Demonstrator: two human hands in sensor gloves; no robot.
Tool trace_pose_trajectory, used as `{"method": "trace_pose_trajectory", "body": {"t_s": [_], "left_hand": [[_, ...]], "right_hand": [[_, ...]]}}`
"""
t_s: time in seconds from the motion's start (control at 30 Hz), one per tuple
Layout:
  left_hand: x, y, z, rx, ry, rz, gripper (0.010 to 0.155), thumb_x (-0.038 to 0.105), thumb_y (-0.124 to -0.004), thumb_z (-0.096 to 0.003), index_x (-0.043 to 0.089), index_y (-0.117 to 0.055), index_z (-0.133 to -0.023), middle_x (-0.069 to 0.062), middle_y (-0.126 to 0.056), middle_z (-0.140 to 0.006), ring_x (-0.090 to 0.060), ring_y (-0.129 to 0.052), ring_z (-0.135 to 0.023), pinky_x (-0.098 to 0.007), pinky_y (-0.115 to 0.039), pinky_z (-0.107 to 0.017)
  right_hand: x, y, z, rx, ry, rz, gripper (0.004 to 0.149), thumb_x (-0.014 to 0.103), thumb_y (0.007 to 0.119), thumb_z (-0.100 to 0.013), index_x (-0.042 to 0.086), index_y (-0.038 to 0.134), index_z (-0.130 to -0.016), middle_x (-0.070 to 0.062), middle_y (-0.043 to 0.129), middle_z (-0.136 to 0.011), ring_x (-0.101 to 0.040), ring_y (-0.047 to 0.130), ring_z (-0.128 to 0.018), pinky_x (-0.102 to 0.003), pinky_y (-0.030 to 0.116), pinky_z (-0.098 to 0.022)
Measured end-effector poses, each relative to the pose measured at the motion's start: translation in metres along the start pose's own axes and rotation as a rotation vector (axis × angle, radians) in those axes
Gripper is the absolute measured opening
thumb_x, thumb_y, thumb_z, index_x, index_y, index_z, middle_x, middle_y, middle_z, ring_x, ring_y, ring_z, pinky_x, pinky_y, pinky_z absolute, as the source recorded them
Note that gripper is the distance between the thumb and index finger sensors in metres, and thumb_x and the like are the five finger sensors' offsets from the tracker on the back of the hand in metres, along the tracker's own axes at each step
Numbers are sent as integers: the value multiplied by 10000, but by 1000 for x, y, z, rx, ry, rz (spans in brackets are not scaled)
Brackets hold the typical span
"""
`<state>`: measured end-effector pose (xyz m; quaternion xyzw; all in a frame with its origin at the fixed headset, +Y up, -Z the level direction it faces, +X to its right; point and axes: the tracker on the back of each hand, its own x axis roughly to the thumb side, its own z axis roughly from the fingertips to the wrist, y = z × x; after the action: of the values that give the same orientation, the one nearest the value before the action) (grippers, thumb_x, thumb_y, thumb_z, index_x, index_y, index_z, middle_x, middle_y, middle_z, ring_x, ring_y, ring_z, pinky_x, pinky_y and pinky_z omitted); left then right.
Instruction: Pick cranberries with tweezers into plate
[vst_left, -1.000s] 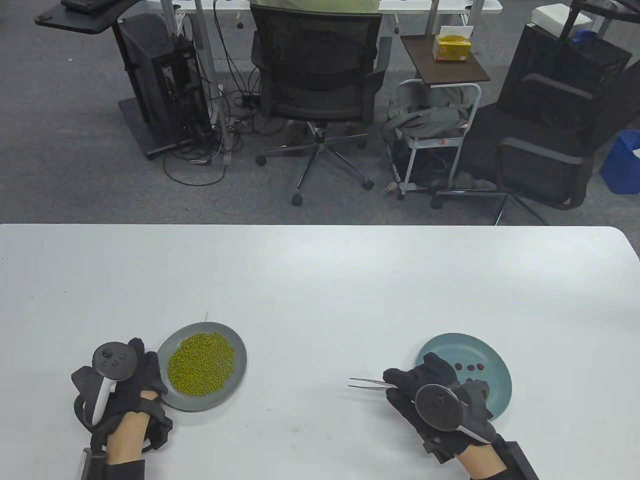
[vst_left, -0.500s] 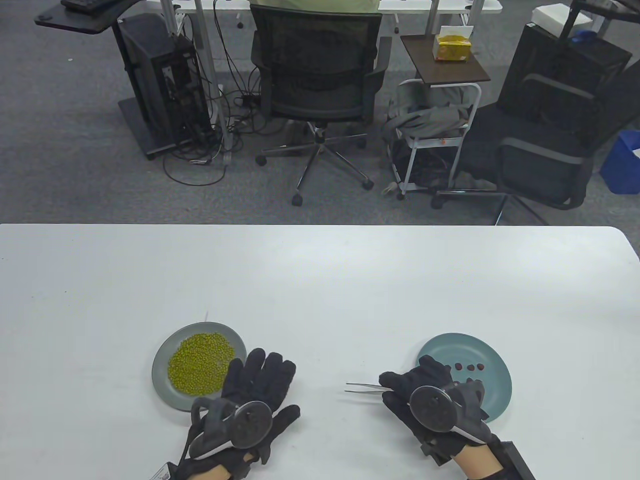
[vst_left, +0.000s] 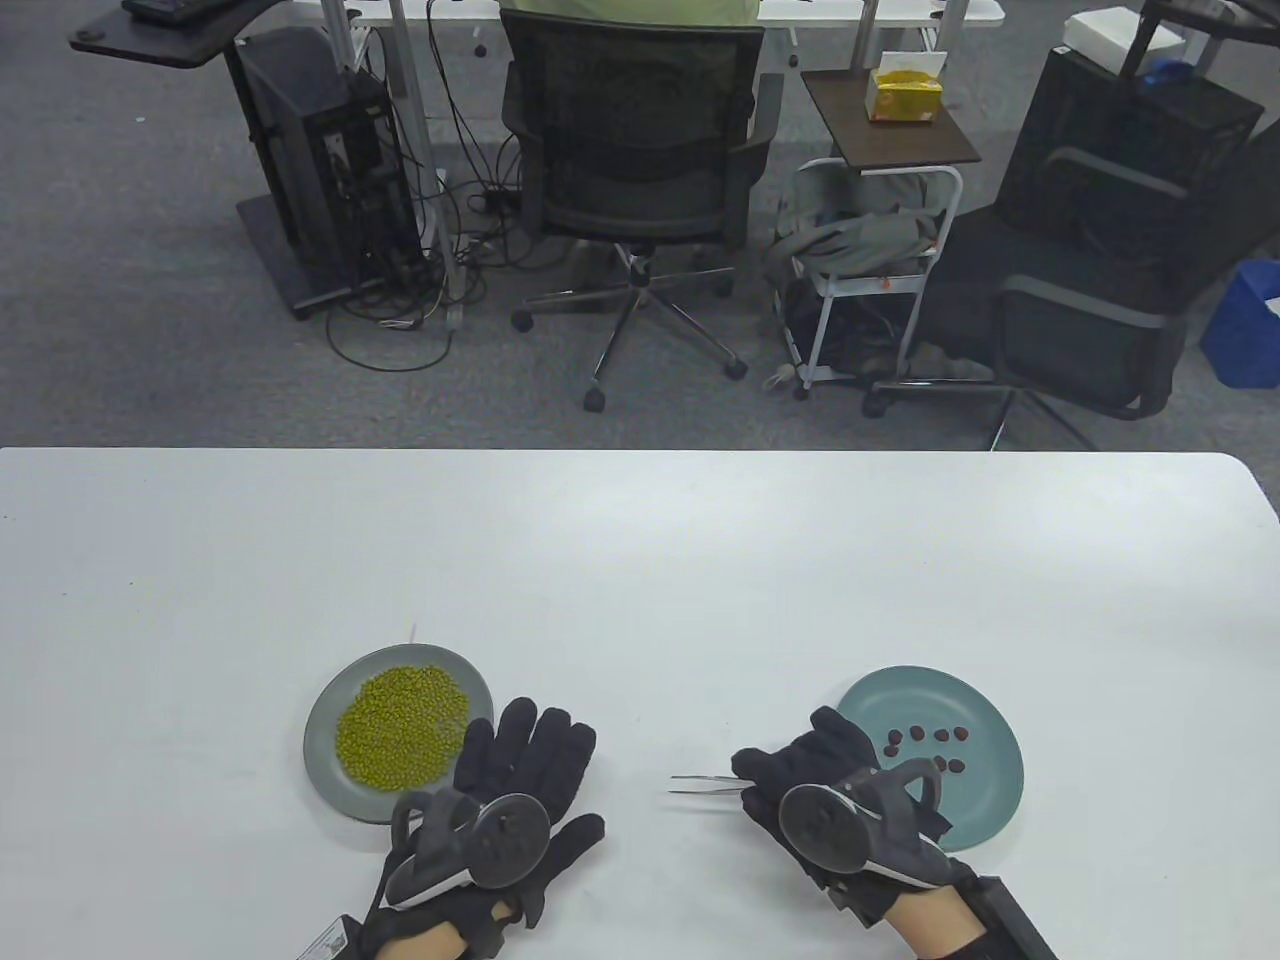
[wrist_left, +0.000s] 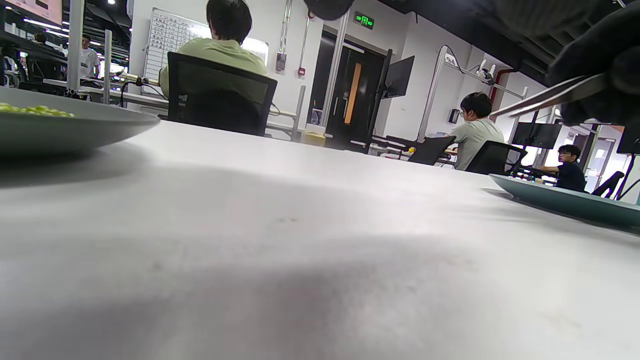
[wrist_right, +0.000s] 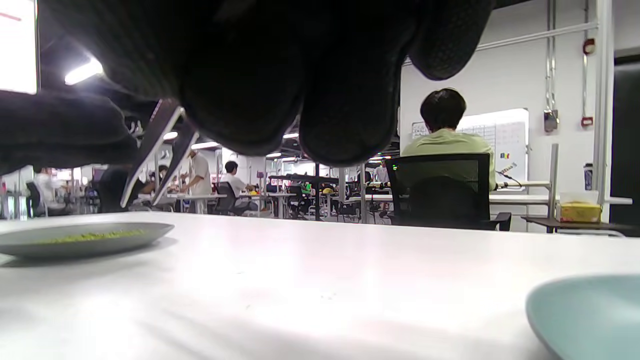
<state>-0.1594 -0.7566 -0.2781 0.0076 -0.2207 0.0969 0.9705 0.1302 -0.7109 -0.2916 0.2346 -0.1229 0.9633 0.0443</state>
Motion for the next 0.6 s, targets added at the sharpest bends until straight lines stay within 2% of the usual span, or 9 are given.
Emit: {"method": "trace_pose_trajectory", "body": {"t_s": [0.1,0.2,0.37,0.47,0.6], "left_hand": [[-1,1,0,9,2,6,804,688,-648,-430,370,-298,-1080,34,-387,-1132,-339,-297,-1115,-632,-294,-780],[-1,1,0,10,1,2,803,688,-648,-430,370,-300,-1080,34,-390,-1132,-340,-298,-1114,-631,-297,-780],[-1,1,1,5,-11,20,792,683,-651,-432,368,-322,-1079,31,-418,-1129,-344,-316,-1113,-631,-308,-780],[-1,2,1,10,-15,20,791,682,-651,-432,368,-324,-1079,33,-420,-1128,-343,-317,-1113,-632,-308,-780],[-2,3,2,15,-12,33,793,681,-652,-432,369,-317,-1080,29,-410,-1130,-344,-306,-1113,-631,-307,-780]], "right_hand": [[2,2,-23,45,39,11,466,510,731,-361,351,794,-794,215,915,-579,-121,919,-668,-481,530,-743],[4,5,-52,36,70,90,468,513,719,-364,365,776,-804,223,905,-594,-124,905,-687,-480,512,-750],[9,28,-96,78,171,131,464,513,700,-367,384,752,-810,228,891,-611,-126,892,-704,-479,498,-754],[11,54,-113,175,254,62,464,503,705,-367,370,758,-808,214,894,-611,-142,889,-705,-484,488,-755],[16,85,-123,339,266,207,483,509,686,-364,388,724,-831,185,916,-651,-164,859,-755,-485,459,-760]]}}
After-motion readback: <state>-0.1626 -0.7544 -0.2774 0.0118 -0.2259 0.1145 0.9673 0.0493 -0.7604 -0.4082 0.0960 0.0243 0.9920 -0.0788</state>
